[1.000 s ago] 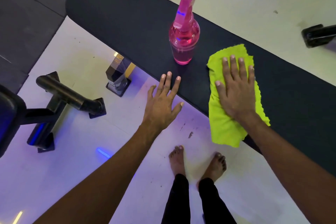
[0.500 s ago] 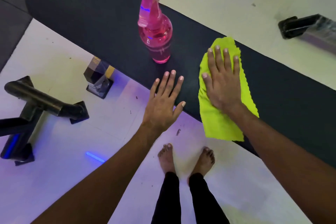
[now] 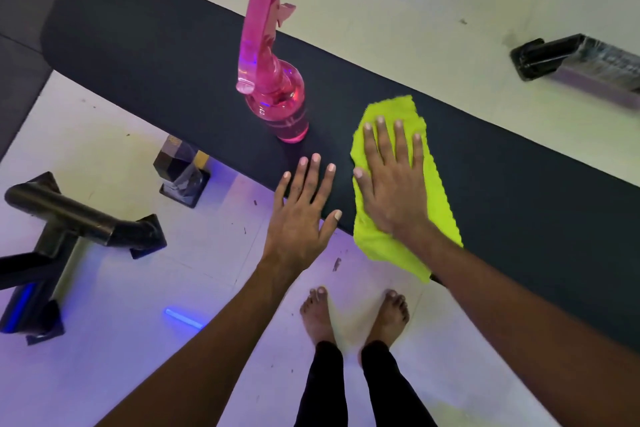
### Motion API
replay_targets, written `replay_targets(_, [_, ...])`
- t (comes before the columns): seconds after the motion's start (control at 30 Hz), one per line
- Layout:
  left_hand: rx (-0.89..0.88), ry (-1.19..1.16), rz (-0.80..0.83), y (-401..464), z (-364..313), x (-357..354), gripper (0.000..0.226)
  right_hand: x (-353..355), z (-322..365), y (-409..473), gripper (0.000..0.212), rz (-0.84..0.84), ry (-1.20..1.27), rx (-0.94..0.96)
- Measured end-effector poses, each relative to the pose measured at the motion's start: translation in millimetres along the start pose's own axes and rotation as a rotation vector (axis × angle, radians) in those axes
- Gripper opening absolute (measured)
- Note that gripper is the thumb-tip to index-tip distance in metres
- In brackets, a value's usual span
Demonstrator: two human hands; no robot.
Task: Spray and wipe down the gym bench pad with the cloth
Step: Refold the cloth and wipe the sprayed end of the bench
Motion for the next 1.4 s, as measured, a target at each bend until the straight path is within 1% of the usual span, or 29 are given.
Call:
replay_targets(0.07, [-0.006, 0.009, 0.017, 0, 2, 2, 0.071, 8, -22, 19, 0.069, 0.013, 0.003, 0.009])
replay_targets(0.1, [-0.01, 0.014, 0.035, 0, 2, 3, 0.071, 13, -33, 21, 0.069, -0.003, 0.014, -0.042])
replay_targets(0.17, [-0.012, 0.003, 0.071, 1, 2, 6, 0.072, 19, -46, 7, 0.069, -0.063, 0.054, -0.217])
replay_targets(0.23, [0.037, -0.051, 0.097, 2, 7, 10, 0.077, 18, -35, -23, 0.07, -0.123, 0.06, -0.374])
replay_targets(0.27, [0.078, -0.072, 0.109, 1, 12, 12, 0.082, 14, -21, -39, 0.071, -0.124, 0.051, -0.403])
replay_targets(0.33, [0.12, -0.078, 0.133, -1, 22, 14, 0.087, -1, 16, -58, 0.073, -0.072, 0.026, -0.332])
replay_targets(0.4, [0.095, -0.088, 0.145, -2, 29, 13, 0.086, -10, 41, -46, 0.073, -0.031, 0.014, -0.191])
replay_targets(0.5, [0.05, -0.087, 0.138, -2, 37, 13, 0.081, -8, 34, 7, 0.071, -0.012, 0.002, -0.003])
replay_targets(0.53, [0.041, -0.08, 0.138, -2, 39, 12, 0.08, -4, 24, 23, 0.07, -0.006, 0.005, 0.009])
replay_targets(0.6, [0.035, -0.076, 0.146, -2, 41, 13, 0.079, 4, -2, 38, 0.07, -0.009, 0.025, -0.06])
replay_targets(0.7, [0.049, -0.083, 0.165, -1, 37, 14, 0.079, 13, -25, 21, 0.07, -0.073, 0.062, -0.273])
replay_targets(0.77, [0.058, -0.082, 0.175, -1, 34, 14, 0.078, 12, -15, -7, 0.073, -0.097, 0.056, -0.392])
replay_targets(0.8, [0.062, -0.077, 0.176, -2, 33, 13, 0.078, 8, -1, -22, 0.074, -0.09, 0.041, -0.42])
replay_targets(0.83, [0.064, -0.073, 0.172, -2, 33, 13, 0.078, 3, 15, -32, 0.075, -0.073, 0.022, -0.405])
replay_targets(0.87, [0.064, -0.071, 0.163, -3, 33, 12, 0.078, -4, 32, -36, 0.075, -0.044, 0.01, -0.349])
replay_targets(0.93, [0.054, -0.065, 0.137, -3, 34, 11, 0.078, -13, 56, -20, 0.074, -0.005, 0.012, -0.167])
replay_targets(1.0, [0.034, -0.067, 0.118, -2, 37, 9, 0.078, -12, 60, 14, 0.071, -0.002, 0.026, -0.027])
replay_targets(1.03, [0.027, -0.073, 0.115, -2, 39, 8, 0.078, -10, 55, 29, 0.07, -0.002, 0.023, 0.003])
replay_targets(1.13, [0.018, -0.085, 0.117, -3, 42, 7, 0.078, -3, 30, 44, 0.07, -0.009, 0.024, -0.022])
replay_targets(1.23, [0.036, -0.091, 0.127, -3, 39, 9, 0.079, -4, 32, 18, 0.07, -0.061, 0.024, -0.079])
replay_targets(1.33, [0.04, -0.128, 0.138, -3, 41, 9, 0.079, -19, 56, -13, 0.071, -0.005, -0.034, 0.002])
replay_targets(1.4, [0.027, -0.128, 0.143, -3, 43, 9, 0.079, -23, 53, -31, 0.069, 0.023, -0.044, 0.049])
Point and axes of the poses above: each hand's wrist, its own y-axis towards the middle knuckle, its own x-axis out of the back of the hand, z = x × y, the point moved 4 cm from there along y, towards the middle knuckle, and after that the axes turned 9 degrees about y, right-handed, at the moved point
